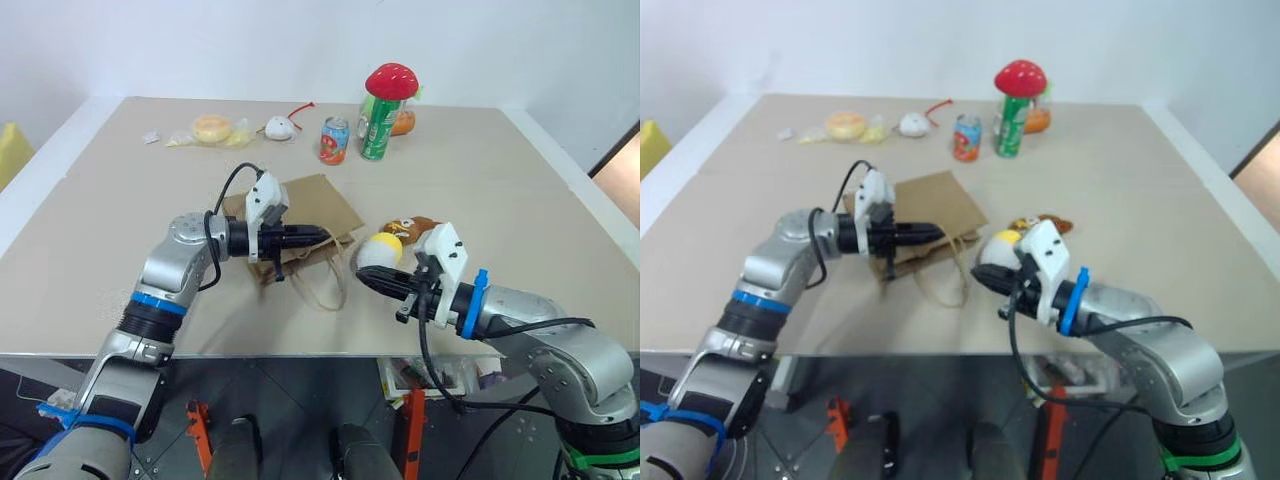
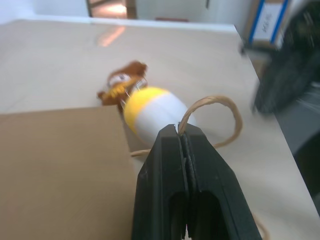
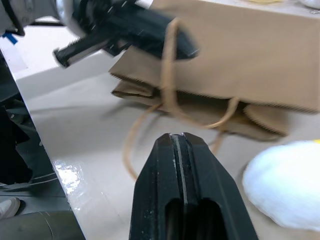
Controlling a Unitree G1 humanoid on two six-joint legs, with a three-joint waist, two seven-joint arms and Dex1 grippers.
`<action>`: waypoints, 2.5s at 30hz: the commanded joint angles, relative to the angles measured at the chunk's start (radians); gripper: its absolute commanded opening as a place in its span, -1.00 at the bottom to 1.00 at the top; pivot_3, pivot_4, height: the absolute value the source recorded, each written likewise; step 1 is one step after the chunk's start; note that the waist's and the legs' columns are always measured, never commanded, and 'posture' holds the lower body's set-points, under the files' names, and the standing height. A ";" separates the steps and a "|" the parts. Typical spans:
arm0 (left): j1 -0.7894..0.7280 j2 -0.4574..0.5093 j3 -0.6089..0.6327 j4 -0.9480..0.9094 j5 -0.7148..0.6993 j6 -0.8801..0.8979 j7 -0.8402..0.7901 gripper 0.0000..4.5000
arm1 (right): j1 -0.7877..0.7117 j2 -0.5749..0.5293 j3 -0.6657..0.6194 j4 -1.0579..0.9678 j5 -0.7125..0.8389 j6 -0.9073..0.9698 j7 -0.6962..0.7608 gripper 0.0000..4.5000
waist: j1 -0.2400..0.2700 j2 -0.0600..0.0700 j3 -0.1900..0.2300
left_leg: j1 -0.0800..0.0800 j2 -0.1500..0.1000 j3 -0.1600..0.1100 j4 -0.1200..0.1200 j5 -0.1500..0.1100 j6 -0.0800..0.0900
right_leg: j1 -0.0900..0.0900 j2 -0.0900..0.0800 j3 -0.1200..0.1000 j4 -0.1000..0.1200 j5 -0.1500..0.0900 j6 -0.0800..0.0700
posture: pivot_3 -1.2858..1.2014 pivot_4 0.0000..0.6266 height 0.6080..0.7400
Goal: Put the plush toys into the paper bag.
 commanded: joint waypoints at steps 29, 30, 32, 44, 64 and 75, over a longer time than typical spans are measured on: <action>-0.051 -0.033 0.222 -0.130 -0.203 0.305 0.241 -1.00 | -0.333 0.359 0.278 0.449 -0.540 -0.262 -0.170 -0.99 | -0.011 0.000 0.000 | -0.002 0.000 -0.001 -0.001 0.000 0.000 | -0.002 0.002 0.001 0.000 0.002 0.001 | 0.03 -0.52 1.00; -0.050 -0.032 0.222 -0.133 -0.207 0.310 0.239 -1.00 | -0.334 0.368 0.279 0.458 -0.549 -0.268 -0.169 -0.99 | -0.012 0.000 0.000 | -0.002 0.000 -0.001 -0.001 0.000 0.000 | -0.002 0.002 0.001 0.001 0.002 0.001 | 0.03 -0.52 1.00; -0.047 -0.033 0.220 -0.136 -0.214 0.316 0.237 -1.00 | -0.346 0.398 0.274 0.505 -0.571 -0.289 -0.191 -0.99 | -0.014 0.000 0.000 | -0.002 0.000 -0.001 -0.001 0.000 0.000 | -0.002 0.002 0.001 0.001 0.002 0.003 | 0.03 -0.52 1.00; -0.071 -0.077 0.271 -0.129 -0.266 0.358 0.303 -1.00 | -0.373 0.508 0.242 0.663 -0.638 -0.305 -0.248 -0.99 | -0.016 0.000 0.000 | -0.002 0.000 -0.001 -0.001 0.000 0.000 | -0.002 0.002 0.001 0.001 0.002 0.003 | 0.03 -0.52 1.00; -0.063 -0.123 0.257 -0.346 -0.274 0.099 0.237 -1.00 | -0.394 0.562 0.161 0.770 -0.636 -0.144 -0.300 -0.99 | -0.016 0.000 0.000 | -0.002 0.000 -0.002 -0.003 0.000 0.000 | -0.001 0.002 0.001 0.001 0.004 0.003 | 0.03 -0.52 1.00; 0.007 -0.109 0.222 -0.310 -0.220 -0.059 0.168 -1.00 | -0.399 0.560 0.144 0.782 -0.636 -0.145 -0.301 -0.99 | -0.016 0.000 0.000 | -0.002 0.000 -0.002 -0.003 0.000 0.000 | -0.001 0.002 0.001 0.000 0.002 0.001 | 0.03 -0.52 1.00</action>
